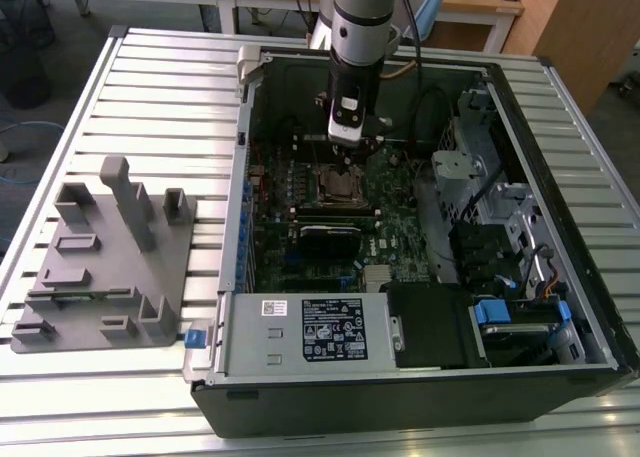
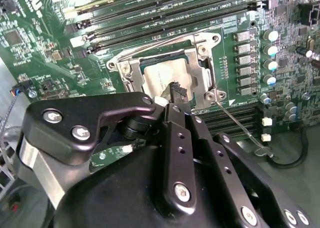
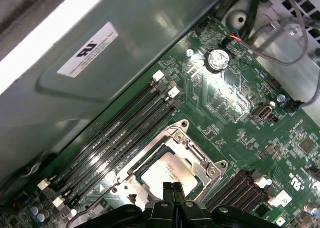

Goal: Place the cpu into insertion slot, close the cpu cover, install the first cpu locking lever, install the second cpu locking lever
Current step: 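Close the cpu cover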

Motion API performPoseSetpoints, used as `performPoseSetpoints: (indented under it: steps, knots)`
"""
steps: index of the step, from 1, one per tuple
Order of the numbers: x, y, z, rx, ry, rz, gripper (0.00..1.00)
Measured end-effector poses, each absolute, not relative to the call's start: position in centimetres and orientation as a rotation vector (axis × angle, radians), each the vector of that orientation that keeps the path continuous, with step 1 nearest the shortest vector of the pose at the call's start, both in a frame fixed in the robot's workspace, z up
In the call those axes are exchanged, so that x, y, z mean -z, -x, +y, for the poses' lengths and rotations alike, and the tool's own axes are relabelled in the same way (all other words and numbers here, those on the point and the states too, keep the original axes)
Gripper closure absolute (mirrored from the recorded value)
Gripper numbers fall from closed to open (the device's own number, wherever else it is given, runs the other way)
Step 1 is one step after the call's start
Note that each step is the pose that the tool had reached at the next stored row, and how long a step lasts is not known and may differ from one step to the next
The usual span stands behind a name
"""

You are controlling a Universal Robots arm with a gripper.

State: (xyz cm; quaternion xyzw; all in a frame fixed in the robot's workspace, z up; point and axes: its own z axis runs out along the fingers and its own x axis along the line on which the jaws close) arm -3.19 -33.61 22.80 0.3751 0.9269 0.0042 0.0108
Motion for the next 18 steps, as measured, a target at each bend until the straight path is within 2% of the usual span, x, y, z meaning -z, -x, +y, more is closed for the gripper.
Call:
performPoseSetpoints:
  steps: [18]
  knots:
    - [-22.80,3.19,-33.61,-0.017,-1.050,2.934,0.89]
